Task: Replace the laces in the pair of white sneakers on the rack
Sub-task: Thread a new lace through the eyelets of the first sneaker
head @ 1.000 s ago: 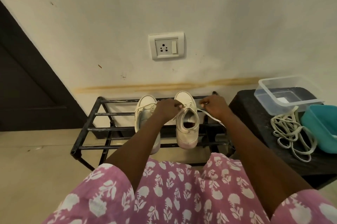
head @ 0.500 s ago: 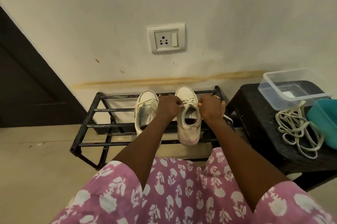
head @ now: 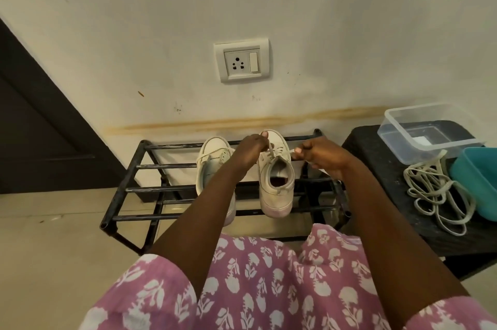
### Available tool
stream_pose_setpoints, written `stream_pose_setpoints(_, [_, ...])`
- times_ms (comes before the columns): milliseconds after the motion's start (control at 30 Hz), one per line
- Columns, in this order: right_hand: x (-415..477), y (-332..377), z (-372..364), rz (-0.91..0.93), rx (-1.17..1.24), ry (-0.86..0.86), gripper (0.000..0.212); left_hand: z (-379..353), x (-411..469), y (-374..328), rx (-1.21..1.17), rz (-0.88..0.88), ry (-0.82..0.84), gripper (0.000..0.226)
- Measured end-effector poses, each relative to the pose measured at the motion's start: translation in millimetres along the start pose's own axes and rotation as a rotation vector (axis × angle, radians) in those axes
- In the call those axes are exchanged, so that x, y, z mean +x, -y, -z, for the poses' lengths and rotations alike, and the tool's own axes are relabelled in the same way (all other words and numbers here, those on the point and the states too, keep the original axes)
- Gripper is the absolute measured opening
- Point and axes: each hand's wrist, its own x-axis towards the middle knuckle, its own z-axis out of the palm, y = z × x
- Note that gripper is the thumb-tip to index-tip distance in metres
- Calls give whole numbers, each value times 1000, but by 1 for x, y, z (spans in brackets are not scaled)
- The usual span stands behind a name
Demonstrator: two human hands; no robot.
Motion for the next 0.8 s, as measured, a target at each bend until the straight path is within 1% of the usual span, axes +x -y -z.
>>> stream_pose_setpoints(33, [0,3,0,16,126,3,18,-4,0,-2,-104,-10,3,41])
stream_pose_setpoints(100, [3,9,-4,55,308,-21,14,-12,1,-4,-225,-52,-15,31])
stream_pose_setpoints(133, [5,13,-6,73,368,-33,13,-16,2,-5,-240,-75,-39,28])
stream_pose_setpoints(200, [11,17,-9,111,429,-63,11,-21,5,-1,-195,-121,-84,25])
stream_pose_setpoints(267, [14,20,-11,162,398,-85,17,-23,7,2,-154,-149,-94,22])
stream_pose_setpoints(333, [20,22,-10,203,298,-106,21,-22,12,4,-190,-152,-77,18])
stream_pose_setpoints(433, [23,27,-11,238,183,-182,20,-18,9,2,-249,-185,-54,19])
stream_pose_setpoints(567, [30,27,-18,282,105,-215,17,-18,10,6,-316,-229,-13,18])
stream_pose_setpoints(667, [36,26,-22,302,87,-229,17,-17,10,10,-308,-266,-19,18])
stream_pose_setpoints(733, [38,25,-24,288,146,-221,11,-18,12,14,-277,-294,-41,18])
stream_pose_setpoints(800, [39,23,-24,273,216,-192,13,-19,15,17,-245,-307,-71,16])
